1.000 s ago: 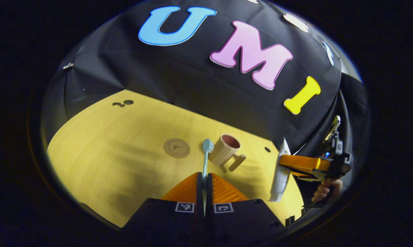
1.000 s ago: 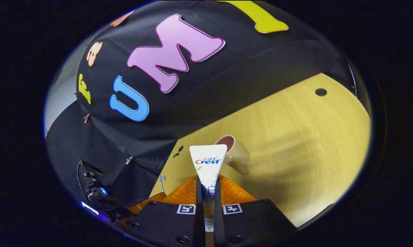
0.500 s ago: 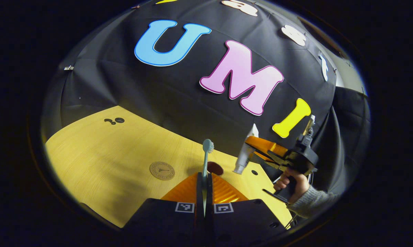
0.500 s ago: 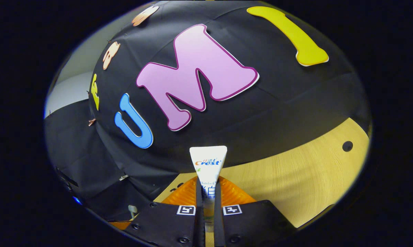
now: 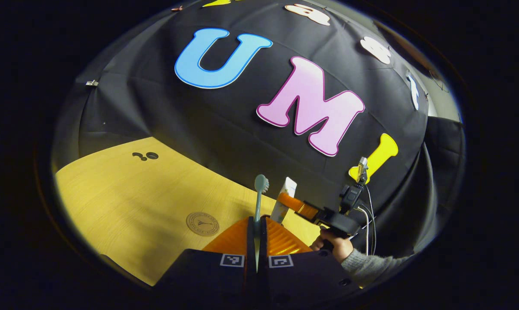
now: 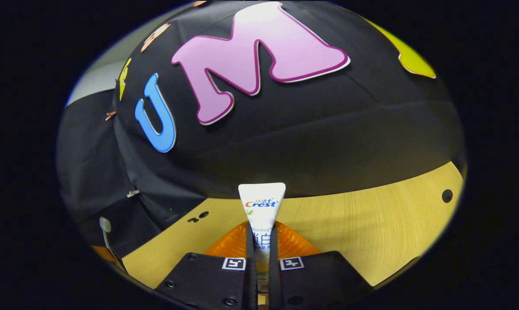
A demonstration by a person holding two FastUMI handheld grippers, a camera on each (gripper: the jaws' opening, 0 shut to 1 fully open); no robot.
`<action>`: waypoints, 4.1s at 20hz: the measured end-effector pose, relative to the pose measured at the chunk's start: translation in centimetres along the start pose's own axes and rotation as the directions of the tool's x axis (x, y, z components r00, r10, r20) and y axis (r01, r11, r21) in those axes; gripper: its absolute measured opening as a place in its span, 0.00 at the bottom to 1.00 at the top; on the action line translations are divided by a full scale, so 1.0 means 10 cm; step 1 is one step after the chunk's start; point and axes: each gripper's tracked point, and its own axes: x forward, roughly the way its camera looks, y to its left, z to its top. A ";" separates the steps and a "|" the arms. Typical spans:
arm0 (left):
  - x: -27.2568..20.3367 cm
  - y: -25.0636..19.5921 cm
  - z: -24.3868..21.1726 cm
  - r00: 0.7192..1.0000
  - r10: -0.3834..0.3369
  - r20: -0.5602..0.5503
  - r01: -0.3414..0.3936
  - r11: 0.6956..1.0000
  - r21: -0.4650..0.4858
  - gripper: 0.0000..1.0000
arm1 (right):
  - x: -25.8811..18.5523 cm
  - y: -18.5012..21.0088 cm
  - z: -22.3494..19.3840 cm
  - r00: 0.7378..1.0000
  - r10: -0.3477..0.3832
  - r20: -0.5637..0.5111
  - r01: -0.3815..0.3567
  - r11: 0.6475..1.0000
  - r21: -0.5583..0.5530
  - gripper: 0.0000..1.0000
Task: Put the toothbrush and toothpaste on the desktop into the cup, then pick up the cup and place it on the coaster on the desktop.
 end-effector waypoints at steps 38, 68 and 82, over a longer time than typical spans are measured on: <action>1.86 -0.16 -0.19 0.969 0.098 0.225 -0.078 0.992 -0.097 0.06 | -1.37 -0.50 -0.56 0.978 -0.047 -0.202 0.105 0.951 0.289 0.55; 0.08 0.46 -0.75 0.991 0.127 0.053 -0.136 0.958 0.254 0.70 | -1.34 0.01 -0.87 0.861 -0.107 -0.498 0.118 0.993 -0.010 0.58; -1.27 0.54 -1.01 0.987 0.141 -0.081 -0.121 0.970 0.211 0.77 | -0.94 0.06 -1.31 0.677 -0.299 -0.672 0.114 0.945 -0.305 0.58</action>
